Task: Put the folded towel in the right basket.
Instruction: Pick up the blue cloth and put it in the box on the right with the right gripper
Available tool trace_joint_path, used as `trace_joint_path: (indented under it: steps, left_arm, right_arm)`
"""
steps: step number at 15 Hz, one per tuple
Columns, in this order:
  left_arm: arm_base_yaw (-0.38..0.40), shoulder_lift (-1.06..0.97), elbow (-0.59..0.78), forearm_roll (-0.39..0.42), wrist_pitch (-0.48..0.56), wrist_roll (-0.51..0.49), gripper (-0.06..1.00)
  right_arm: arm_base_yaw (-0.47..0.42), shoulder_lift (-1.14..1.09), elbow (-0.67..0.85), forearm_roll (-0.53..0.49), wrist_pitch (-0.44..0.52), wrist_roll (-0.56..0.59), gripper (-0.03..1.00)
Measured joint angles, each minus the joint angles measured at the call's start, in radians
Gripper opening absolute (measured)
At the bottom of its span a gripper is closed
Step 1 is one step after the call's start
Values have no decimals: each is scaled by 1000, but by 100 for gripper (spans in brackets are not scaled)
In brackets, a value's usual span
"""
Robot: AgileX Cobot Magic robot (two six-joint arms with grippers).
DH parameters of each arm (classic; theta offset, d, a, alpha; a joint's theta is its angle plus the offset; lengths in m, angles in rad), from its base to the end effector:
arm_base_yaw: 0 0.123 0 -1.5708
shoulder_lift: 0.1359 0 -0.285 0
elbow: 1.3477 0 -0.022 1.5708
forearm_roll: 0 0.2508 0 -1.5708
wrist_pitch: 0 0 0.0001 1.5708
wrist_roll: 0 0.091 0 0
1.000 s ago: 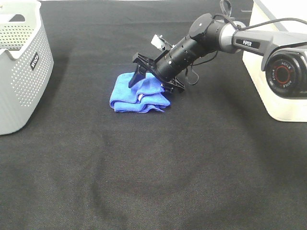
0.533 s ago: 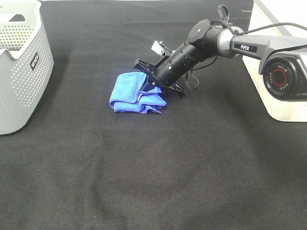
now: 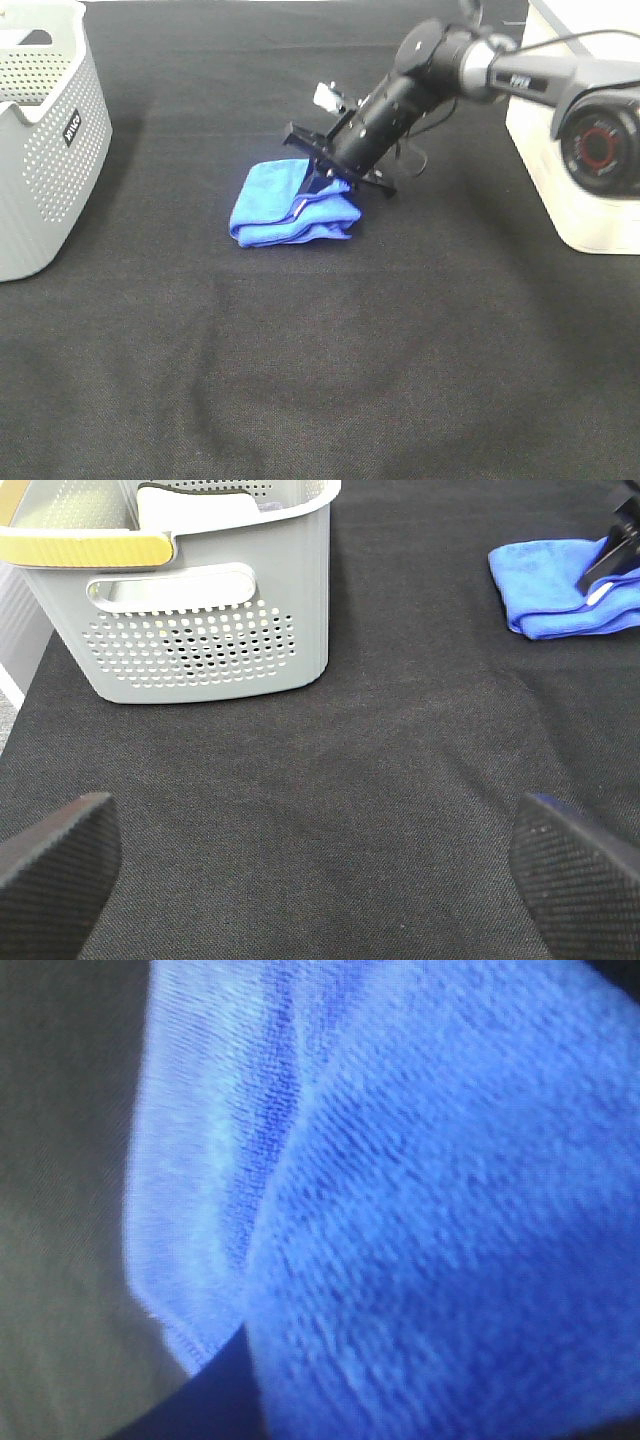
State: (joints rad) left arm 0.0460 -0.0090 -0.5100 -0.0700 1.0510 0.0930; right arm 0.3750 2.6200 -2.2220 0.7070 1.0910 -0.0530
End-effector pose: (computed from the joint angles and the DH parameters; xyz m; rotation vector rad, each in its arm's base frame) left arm -0.0069 -0.0059 0.2810 0.0509 2.0130 0.0052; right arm 0.4746 0.2432 0.1032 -0.2108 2.9091 1.0133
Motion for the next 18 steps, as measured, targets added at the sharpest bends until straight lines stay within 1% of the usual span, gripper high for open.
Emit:
trace_joint_path:
  steps: [4,7,9,10,15,16,18]
  left_arm:
    - [0,0,0,3,0,0,99]
    - [0,0,0,3,0,0,99]
    - [0,0,0,3,0,0,99]
    - [0,0,0,3,0,0,99]
    - [0,0,0,3,0,0,99]
    - [0,0,0,3,0,0,99]
    - [0,0,0,3,0,0,99]
  right_arm:
    - [-28,-139,-29,-71,114,0,20]
    - [-59,-263,-99,-134,119,-23,20]
    - [-100,-345,-104,-140,123,-26,20]
    - [-100,-345,-104,-140,123,-26,20]
    - [-351,-569,-104,-166,125,-26,20]
    - [-418,-603,-106,-203,126,-26,20]
    - [-517,-612,-108,-288,126,-26,20]
